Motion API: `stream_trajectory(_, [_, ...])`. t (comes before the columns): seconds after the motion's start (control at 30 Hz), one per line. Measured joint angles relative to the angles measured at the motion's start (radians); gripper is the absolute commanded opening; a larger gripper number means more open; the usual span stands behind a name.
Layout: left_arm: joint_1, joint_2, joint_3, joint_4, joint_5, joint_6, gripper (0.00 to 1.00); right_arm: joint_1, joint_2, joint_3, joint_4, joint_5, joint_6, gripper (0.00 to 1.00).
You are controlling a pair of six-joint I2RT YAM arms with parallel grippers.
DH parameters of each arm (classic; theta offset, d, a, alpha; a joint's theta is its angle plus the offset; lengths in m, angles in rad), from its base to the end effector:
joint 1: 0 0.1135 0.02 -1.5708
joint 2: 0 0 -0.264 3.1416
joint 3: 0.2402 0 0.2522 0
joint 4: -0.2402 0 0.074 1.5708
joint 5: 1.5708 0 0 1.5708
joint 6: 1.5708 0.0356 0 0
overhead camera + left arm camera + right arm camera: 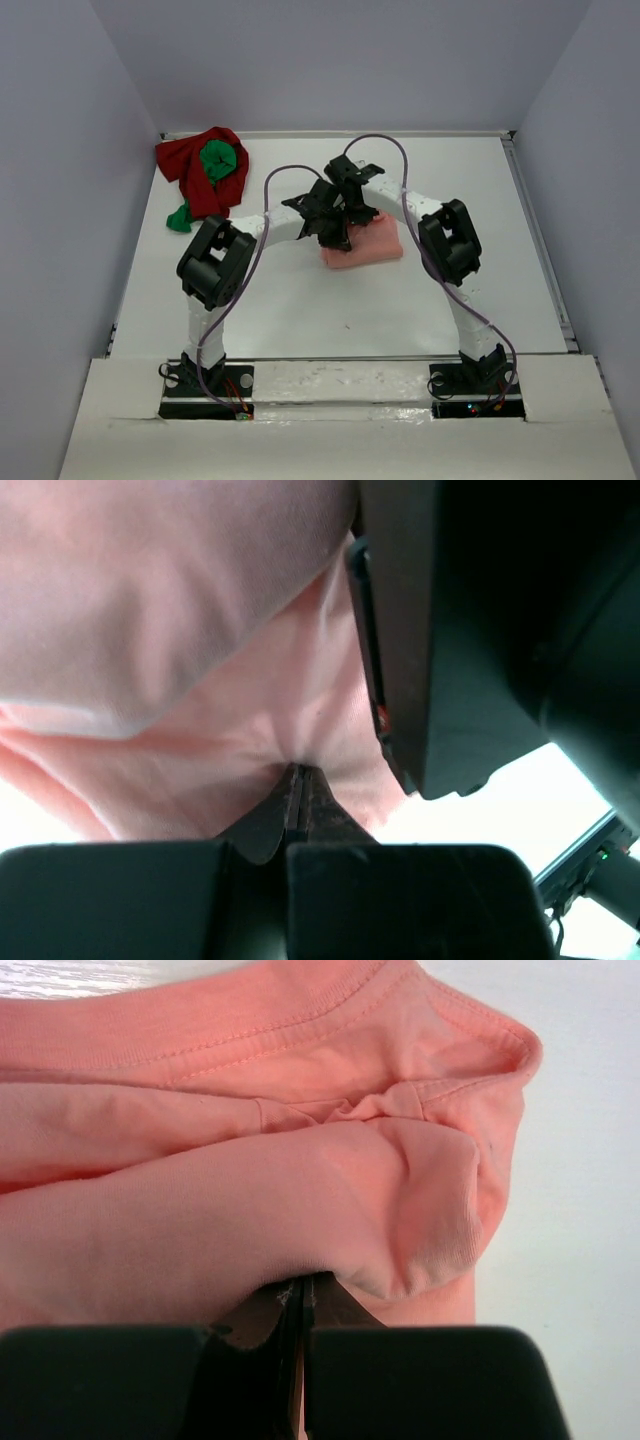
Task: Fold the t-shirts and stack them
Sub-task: Fold the tshirt
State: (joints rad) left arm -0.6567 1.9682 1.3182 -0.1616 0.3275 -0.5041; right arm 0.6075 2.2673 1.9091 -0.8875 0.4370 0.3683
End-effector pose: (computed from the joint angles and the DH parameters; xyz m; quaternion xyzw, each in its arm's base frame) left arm 0.3317 -0.2701 0.1783 0.1301 0.9091 -0.3271 0.2227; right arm 0.3976 0.2581 0.1856 -0.0801 0.9607 -0.1149 0.2398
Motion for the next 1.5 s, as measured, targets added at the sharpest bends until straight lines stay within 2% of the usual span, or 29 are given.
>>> stream_trajectory(0.33, [-0.001,0.015,-0.034,0.109,0.013,-0.048,0.0,-0.021,0.06,0.123,-0.093,0.057,-0.064,0.0])
stream_trajectory(0.83, [-0.082,0.034,-0.047,0.128,0.092,-0.039,0.0,-0.117,0.111,0.386,-0.02,0.046,-0.14,0.0])
stream_trajectory(1.07, [-0.081,0.034,-0.047,0.127,0.093,-0.038,0.0,-0.124,0.114,0.377,-0.021,0.047,-0.151,0.0])
stream_trajectory(1.2, [-0.084,0.031,-0.042,0.112,0.07,-0.032,0.0,-0.124,0.008,0.253,-0.026,0.063,-0.145,0.0])
stream_trajectory(1.5, [-0.112,-0.077,0.04,-0.111,-0.209,0.024,0.0,-0.124,-0.275,0.106,-0.019,0.088,-0.114,0.0])
